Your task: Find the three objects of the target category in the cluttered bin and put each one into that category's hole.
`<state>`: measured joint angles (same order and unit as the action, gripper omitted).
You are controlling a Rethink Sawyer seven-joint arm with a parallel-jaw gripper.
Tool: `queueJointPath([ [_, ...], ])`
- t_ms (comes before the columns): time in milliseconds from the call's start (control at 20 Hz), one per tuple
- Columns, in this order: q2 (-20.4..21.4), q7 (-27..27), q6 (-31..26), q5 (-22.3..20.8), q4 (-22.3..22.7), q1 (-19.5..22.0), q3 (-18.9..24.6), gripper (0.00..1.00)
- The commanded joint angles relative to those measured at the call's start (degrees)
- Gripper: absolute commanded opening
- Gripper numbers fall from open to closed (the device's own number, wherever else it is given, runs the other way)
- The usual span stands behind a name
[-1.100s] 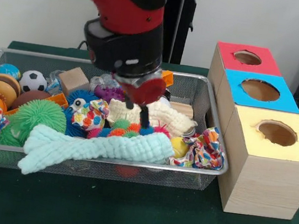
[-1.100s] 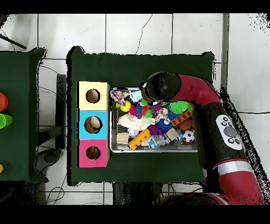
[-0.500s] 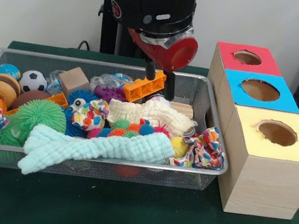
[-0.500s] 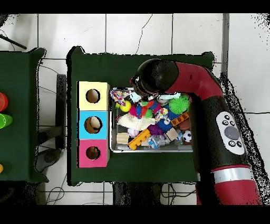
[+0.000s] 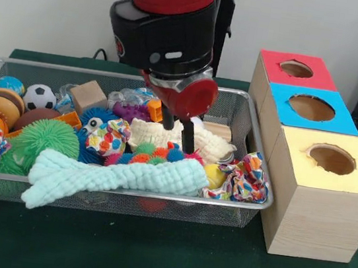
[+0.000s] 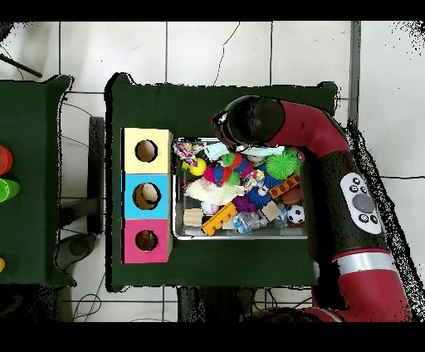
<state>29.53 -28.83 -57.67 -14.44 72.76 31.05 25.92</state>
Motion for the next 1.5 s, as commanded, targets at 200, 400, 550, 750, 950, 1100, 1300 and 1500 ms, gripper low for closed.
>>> queueJointPath([
  [200,-5.50,11.32,4.27,-0.75,1.40,2.11,0.03,1.00],
  [400,-7.70,9.89,8.23,-1.69,1.87,3.33,0.60,1.00],
  [550,-8.26,9.41,9.37,-1.67,2.13,3.83,1.09,1.00],
  [750,-10.03,8.95,10.68,-2.11,1.05,3.97,1.15,1.00],
  [950,-10.52,8.54,12.05,-2.18,1.57,4.27,1.64,1.00],
  [1100,-10.95,8.73,13.80,-2.37,2.28,4.47,1.92,1.00],
  [1300,-12.64,8.01,15.85,-2.54,2.42,5.05,2.52,1.00],
  [1500,-14.42,6.72,17.27,-2.65,2.07,5.95,3.32,1.00],
])
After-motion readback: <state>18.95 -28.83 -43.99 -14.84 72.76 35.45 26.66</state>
